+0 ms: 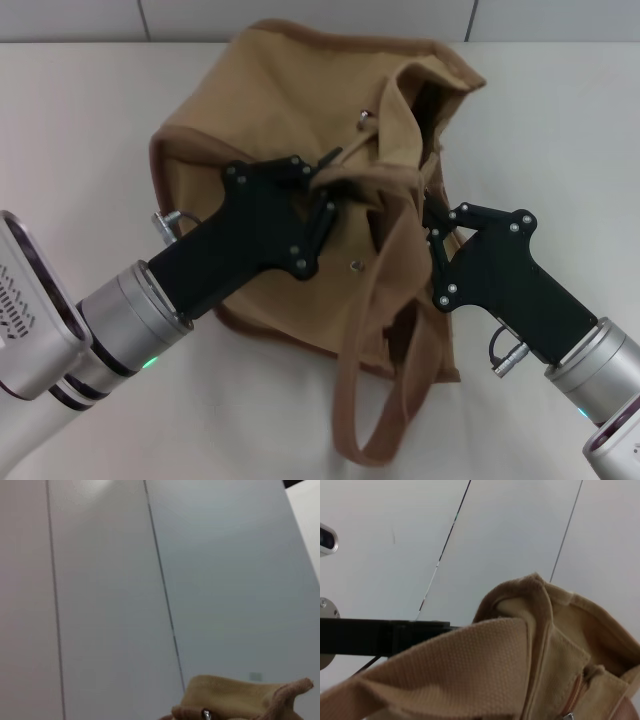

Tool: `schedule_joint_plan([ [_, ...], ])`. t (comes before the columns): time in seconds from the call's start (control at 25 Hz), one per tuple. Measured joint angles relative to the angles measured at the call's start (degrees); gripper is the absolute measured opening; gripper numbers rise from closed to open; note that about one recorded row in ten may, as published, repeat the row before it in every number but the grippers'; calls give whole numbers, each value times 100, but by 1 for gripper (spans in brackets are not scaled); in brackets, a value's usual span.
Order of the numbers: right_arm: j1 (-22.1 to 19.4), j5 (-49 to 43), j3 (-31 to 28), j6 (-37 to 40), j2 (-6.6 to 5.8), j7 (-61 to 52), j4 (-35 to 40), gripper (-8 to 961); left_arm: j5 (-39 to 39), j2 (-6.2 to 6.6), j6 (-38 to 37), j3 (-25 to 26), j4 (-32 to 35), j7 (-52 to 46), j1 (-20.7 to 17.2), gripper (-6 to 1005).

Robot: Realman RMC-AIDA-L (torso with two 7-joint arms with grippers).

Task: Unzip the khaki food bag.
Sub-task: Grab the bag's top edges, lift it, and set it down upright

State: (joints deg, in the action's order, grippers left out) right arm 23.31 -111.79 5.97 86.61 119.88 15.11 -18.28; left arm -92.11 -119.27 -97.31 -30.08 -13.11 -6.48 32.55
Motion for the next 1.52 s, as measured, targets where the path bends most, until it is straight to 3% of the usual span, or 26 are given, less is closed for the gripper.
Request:
schedule_joint_plan([
  [0.76,-355,9,-70,133,1,-17,280,9,17,10,-96,1911,-173,-690,-572,79],
  [1.52,-529,9,-97,233,-2,-59,378,12,54,19,-49,2373,11,-1069,-827,83],
])
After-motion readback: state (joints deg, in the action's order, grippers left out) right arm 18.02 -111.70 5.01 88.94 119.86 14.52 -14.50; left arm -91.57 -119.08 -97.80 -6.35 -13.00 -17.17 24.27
